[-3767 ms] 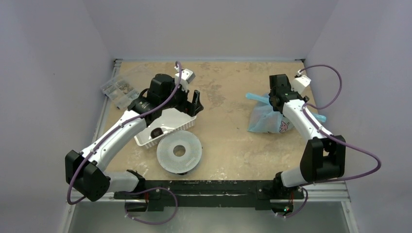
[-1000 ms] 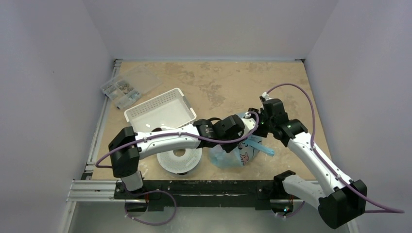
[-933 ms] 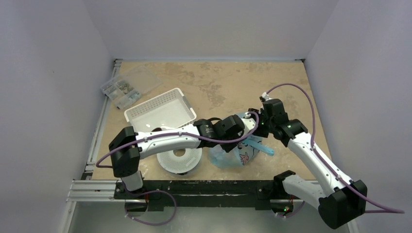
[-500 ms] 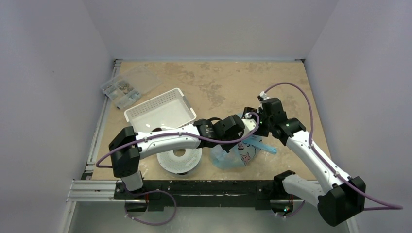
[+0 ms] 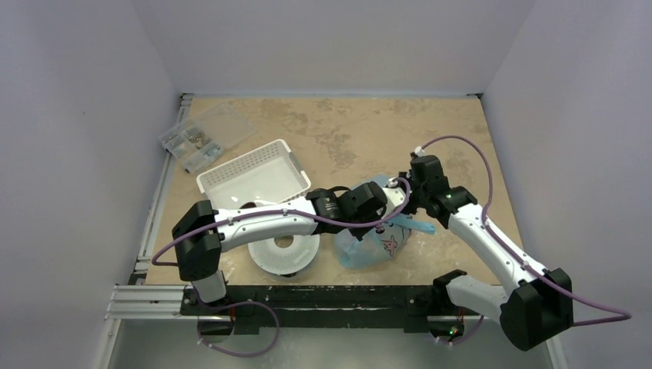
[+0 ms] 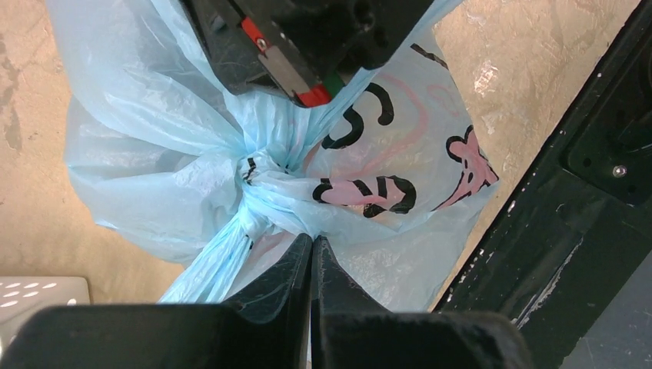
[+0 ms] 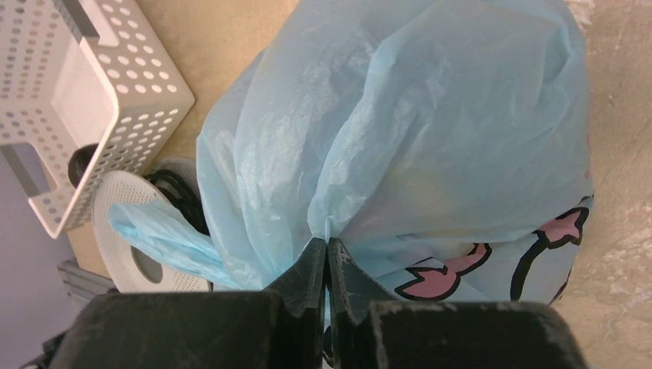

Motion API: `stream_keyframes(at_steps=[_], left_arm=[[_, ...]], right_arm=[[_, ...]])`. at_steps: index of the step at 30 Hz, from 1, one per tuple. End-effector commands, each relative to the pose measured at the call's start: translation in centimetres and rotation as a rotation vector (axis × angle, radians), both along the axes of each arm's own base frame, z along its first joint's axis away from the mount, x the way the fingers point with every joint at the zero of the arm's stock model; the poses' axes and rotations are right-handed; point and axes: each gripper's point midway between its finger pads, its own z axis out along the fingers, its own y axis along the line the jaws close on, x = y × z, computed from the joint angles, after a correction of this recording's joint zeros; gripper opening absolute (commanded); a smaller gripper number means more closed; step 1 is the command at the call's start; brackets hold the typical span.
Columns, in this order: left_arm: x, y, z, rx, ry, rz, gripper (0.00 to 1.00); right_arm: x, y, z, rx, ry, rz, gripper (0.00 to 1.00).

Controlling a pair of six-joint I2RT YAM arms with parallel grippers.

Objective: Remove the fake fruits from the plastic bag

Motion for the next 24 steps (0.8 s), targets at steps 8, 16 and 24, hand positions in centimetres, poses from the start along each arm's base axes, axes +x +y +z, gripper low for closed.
stream_keyframes(at_steps=[8, 16, 24], left_arm=[[1.4, 0.3, 5.3, -0.101, -0.128, 0.019, 0.0], [2.0, 1.6, 7.8, -0.152, -0.218, 0.03, 0.0], [1.3, 1.3, 8.0, -0.17, -0.198, -0.008, 0.0]], right_arm=[[4.3, -6.6, 5.3, -0.067, 0.001, -0.444, 0.0], [5.1, -15.8, 4.1, -0.166, 0.056, -0.647, 0.0], [4.9, -13.4, 7.6, -0.155, -0.138, -0.354, 0.0]])
